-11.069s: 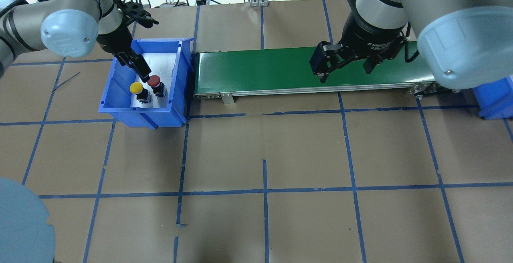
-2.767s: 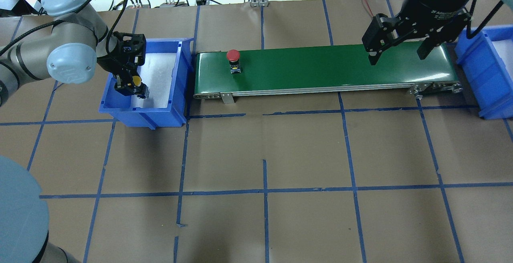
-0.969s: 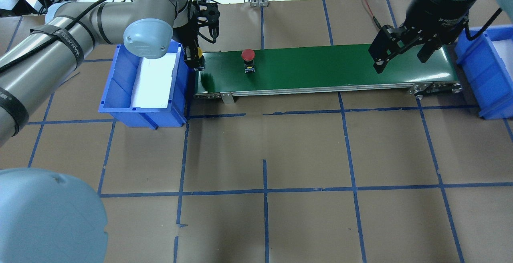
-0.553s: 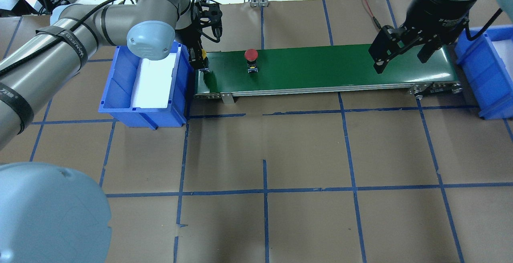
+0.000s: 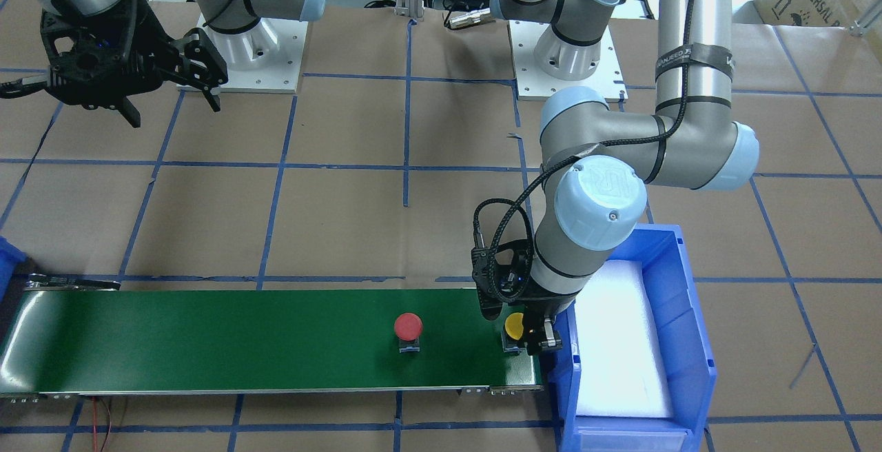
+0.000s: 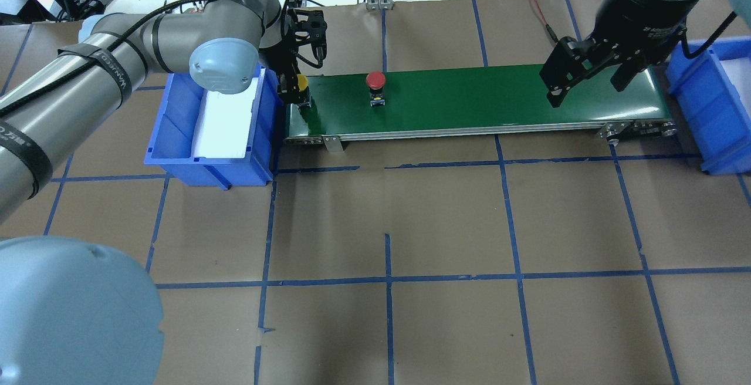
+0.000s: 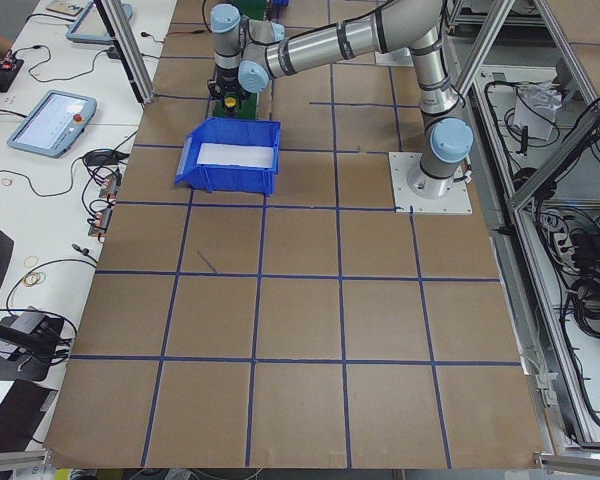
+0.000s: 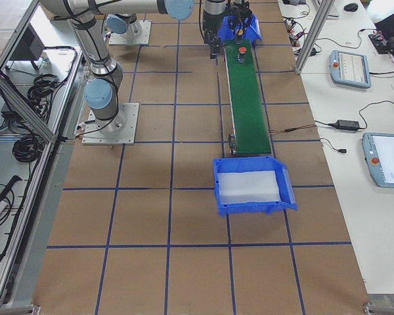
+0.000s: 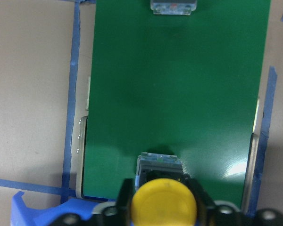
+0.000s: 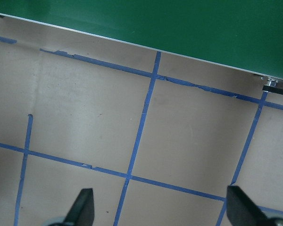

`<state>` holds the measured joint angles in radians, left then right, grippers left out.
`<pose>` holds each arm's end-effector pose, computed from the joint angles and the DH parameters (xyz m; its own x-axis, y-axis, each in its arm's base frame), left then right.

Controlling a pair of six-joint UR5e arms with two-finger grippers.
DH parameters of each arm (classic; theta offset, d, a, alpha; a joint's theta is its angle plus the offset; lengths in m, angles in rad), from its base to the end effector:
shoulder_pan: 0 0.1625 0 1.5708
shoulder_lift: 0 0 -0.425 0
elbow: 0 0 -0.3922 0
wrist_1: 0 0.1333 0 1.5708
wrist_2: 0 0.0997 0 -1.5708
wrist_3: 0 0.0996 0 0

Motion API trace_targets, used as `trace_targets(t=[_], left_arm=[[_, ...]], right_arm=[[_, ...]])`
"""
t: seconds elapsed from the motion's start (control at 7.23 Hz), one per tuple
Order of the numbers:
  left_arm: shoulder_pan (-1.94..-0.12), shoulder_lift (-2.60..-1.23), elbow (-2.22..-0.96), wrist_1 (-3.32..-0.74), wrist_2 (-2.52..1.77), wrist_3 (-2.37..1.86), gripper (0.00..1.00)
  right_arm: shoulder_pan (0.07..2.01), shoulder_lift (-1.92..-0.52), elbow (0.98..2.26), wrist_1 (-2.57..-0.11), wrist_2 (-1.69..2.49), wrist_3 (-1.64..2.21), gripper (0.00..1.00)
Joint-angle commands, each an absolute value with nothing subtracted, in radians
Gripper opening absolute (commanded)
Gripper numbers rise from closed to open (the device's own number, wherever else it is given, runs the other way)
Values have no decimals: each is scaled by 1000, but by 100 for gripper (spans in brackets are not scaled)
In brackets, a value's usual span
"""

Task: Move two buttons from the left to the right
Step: 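Place the yellow button on the belt behind the red button, release, then raise the left gripper beside the bin while the right gripper moves toward the belt end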

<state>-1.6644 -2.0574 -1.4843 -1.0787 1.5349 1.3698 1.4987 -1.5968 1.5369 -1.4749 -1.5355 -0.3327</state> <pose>-0.1987 -0.6527 0.2954 -0.1074 0.9908 -0.0829 0.9932 0.1032 -0.0534 0.1021 -0.4851 0.5078 -0.9655 -0.2563 -0.0451 -0.2575 0.9660 0.0225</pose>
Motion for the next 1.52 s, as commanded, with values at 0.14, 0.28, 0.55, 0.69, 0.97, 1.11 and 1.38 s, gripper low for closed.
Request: trace_targets(t=[0.14,0.28,0.55,0.69,0.97,1.11,1.38], left_arm=[[-1677,-1946,-1499,-1170,1548,1353,100],[-1675,-1852,-1508,-1268,1602,1268,100],[-1675,-1742,-1544,-1425,1681,1157,100],[-1671,-1682,-1574,-1455,1683,979,100],[-1661,-1634,-1606,-1500,1681,737,100],[-1634,-1605,-1617,-1511,1681,553,100],[-1559,-1588,-1617,-1514,1677,387,100]], right_arm=[[1494,-1597,1542,-1474,-1520,-353,100],[1494,-1598,1548,-1474,-1514,-368,100],[1491,-1598,1548,-1480,-1523,-370,100],[1491,-1598,1549,-1485,-1516,-367,100],[1473,-1597,1551,-1485,-1523,-370,100],[1471,-1598,1551,-1485,-1525,-371,100],[1454,-1597,1549,-1486,-1516,-388,100]])
